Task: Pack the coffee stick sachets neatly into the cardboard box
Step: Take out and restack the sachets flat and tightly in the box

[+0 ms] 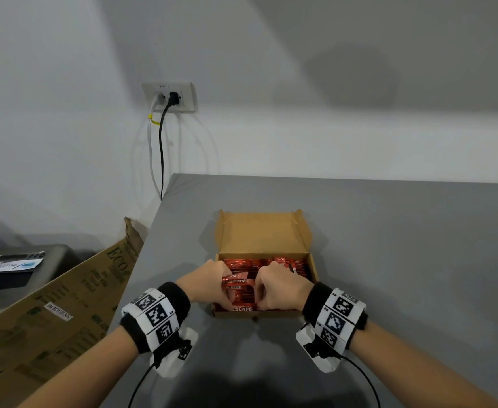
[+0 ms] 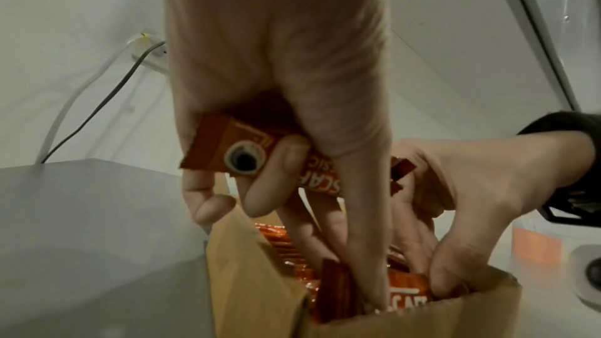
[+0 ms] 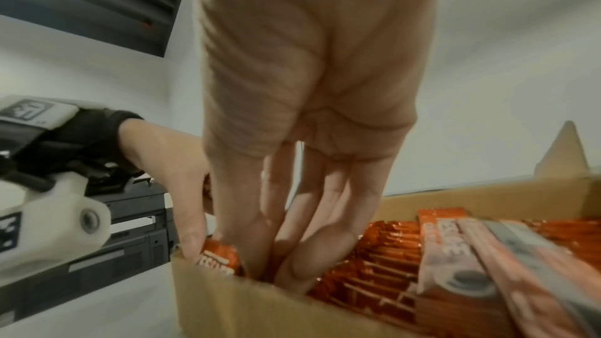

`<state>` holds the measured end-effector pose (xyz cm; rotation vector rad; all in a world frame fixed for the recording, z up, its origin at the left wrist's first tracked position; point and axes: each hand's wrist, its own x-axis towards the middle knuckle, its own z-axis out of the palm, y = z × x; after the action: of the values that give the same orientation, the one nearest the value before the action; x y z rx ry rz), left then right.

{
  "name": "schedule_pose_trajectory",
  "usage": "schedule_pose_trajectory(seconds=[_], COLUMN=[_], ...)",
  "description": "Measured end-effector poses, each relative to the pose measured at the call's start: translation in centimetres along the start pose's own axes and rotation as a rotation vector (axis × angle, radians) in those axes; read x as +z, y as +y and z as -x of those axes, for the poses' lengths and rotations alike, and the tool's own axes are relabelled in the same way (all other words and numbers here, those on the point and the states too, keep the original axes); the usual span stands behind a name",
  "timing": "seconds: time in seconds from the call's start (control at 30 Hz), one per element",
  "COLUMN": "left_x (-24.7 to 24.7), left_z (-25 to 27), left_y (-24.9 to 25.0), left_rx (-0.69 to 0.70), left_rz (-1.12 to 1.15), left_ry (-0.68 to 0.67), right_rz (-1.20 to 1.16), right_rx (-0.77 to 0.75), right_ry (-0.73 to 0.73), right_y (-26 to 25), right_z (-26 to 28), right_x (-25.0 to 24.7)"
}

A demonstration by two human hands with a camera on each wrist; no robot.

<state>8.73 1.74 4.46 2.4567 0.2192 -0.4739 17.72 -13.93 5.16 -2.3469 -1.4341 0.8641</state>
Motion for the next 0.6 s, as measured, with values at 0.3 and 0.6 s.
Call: schedule_pose_trajectory(seconds=[0.3,0.6], left_x=[0.8,1.3], left_z=[0.0,-0.2], left_y=[0.2,-0.5], left_rx=[-0.032,-0.022], left_rz=[-0.168,-0.445], left_ry=[-0.01,0.043], right_rz=[0.108,0.082], right_rx=[-0.037,0.022], right_ry=[-0.022,0.012], right_y=[-0.3,1.1], right_z=[0.0,0.6], right_x=[0.3,-0.7])
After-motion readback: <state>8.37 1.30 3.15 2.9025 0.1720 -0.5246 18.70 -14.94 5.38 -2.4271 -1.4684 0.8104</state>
